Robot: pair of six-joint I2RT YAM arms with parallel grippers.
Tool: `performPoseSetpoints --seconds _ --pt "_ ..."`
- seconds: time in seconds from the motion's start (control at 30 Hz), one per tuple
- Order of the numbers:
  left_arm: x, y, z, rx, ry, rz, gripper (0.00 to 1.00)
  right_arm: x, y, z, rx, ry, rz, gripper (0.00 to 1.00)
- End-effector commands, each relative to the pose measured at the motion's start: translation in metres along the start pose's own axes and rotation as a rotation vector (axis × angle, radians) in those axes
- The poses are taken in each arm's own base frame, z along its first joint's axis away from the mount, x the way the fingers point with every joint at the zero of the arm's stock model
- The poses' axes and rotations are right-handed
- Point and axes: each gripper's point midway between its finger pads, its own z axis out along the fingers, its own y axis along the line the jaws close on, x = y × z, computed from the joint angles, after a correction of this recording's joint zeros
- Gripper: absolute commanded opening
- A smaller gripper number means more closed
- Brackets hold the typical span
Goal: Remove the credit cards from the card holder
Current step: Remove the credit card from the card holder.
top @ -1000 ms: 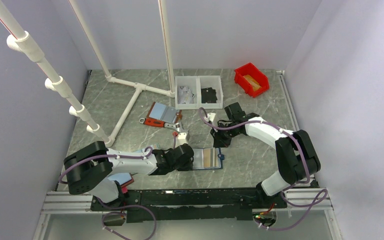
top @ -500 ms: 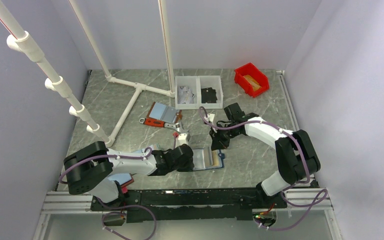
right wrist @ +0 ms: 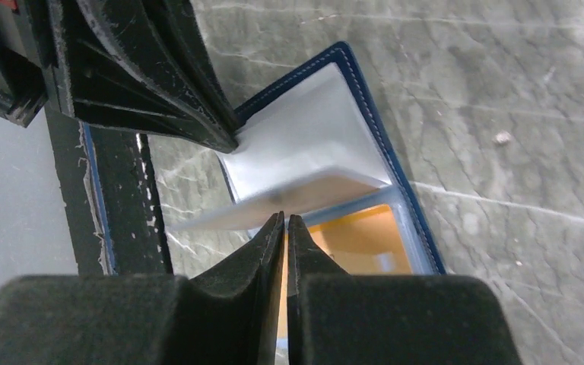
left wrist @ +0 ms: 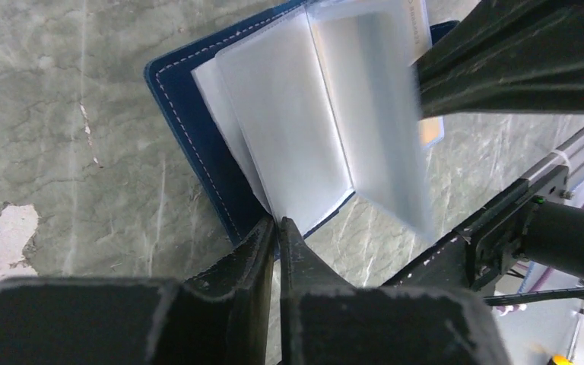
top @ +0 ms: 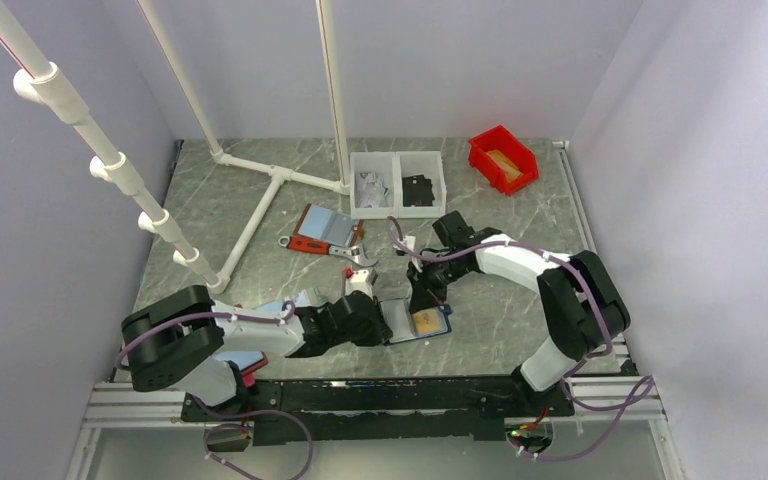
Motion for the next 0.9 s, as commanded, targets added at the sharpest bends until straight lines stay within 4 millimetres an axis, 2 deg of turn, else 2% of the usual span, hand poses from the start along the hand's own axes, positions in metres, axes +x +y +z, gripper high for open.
performPoseSetpoints --seconds 0.0,0.17,0.47,0.6,0.87 --pt "-0.016 -0.026 -0.009 0.147 -0.047 -0.046 0.14 -0.018 0.008 0.003 -0.033 -0.019 -0.048 0.09" --pt "-0.019 -0.027 -0.011 0.187 -0.053 -0.078 0.22 -0.012 0.006 0.012 -0.016 0.031 -0.061 0.09" --pt "-0.019 -0.022 -0.014 0.182 -0.053 -0.095 0.23 -0.012 0.004 0.012 0.009 0.056 -0.077 0.11" --pt "-0.020 -0.019 -0.018 0.179 -0.063 -0.094 0.29 -0.011 0.002 0.012 0.018 0.060 -0.081 0.15" --pt "-0.024 -0.025 -0.020 0.210 -0.068 -0.086 0.29 -0.008 -0.004 0.013 0.044 0.071 -0.069 0.16"
